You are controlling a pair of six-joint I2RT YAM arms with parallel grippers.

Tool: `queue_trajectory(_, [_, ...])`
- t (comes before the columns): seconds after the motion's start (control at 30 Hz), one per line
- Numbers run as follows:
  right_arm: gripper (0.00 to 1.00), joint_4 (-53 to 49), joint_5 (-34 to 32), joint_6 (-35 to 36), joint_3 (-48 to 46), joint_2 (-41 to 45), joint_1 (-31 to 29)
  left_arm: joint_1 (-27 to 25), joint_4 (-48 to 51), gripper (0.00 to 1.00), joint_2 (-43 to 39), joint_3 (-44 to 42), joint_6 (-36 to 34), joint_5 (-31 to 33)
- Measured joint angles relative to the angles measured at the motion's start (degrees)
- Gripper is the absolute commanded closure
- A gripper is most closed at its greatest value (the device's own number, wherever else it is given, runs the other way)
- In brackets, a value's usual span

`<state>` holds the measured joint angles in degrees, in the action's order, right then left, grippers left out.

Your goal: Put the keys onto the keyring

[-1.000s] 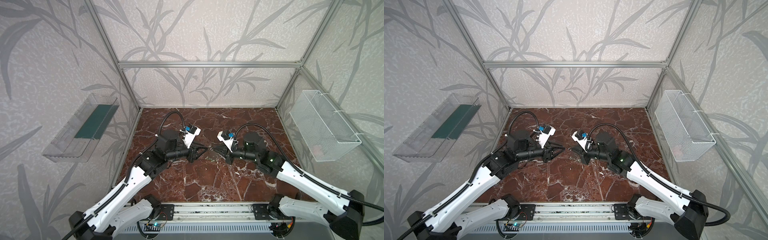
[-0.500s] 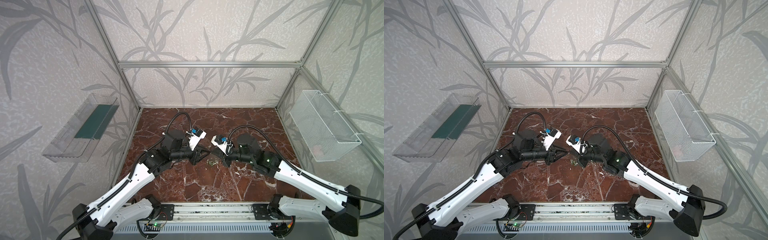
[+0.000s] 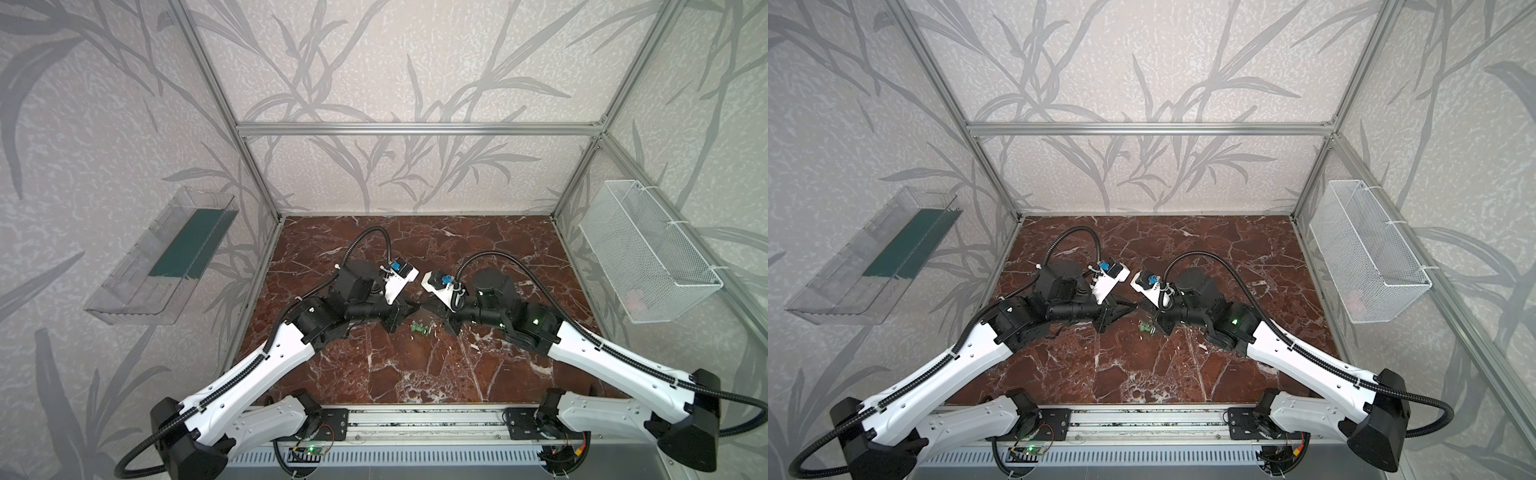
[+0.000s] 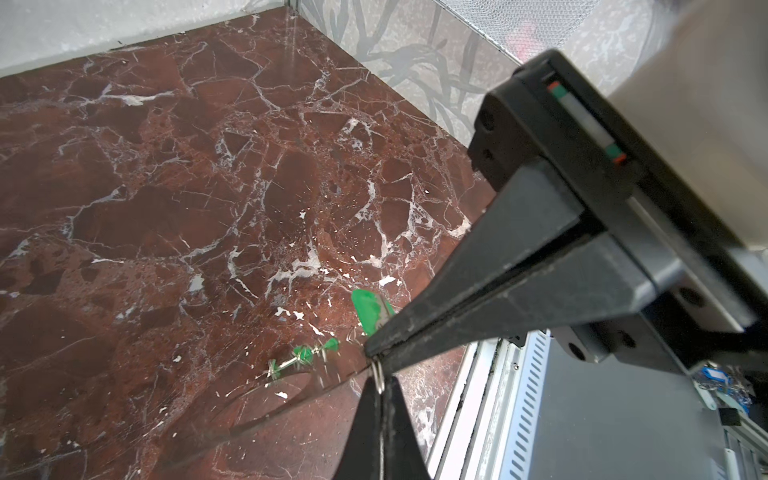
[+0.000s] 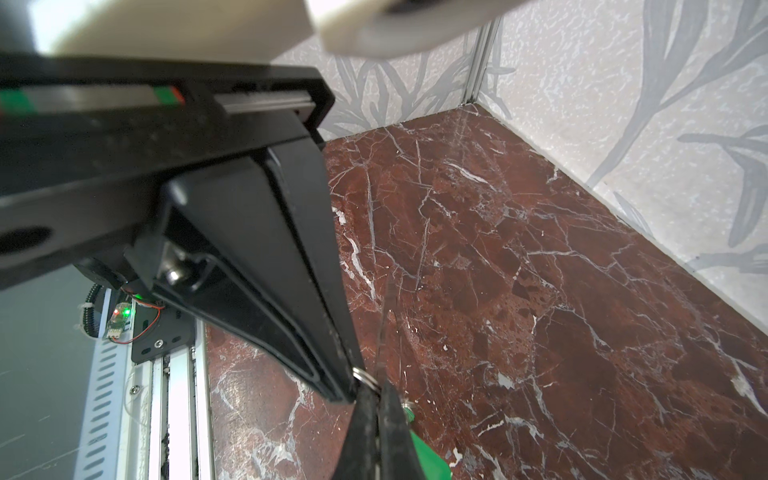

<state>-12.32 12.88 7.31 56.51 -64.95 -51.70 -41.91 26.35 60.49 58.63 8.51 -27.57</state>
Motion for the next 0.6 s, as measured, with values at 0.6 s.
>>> queue_trajectory(0.6, [0.62,2.1,-3.5,-0.3,-2.0,8.3,0.7,-0.8,-6.3,1.0,-4.3,-1.6,-0.4,4.0])
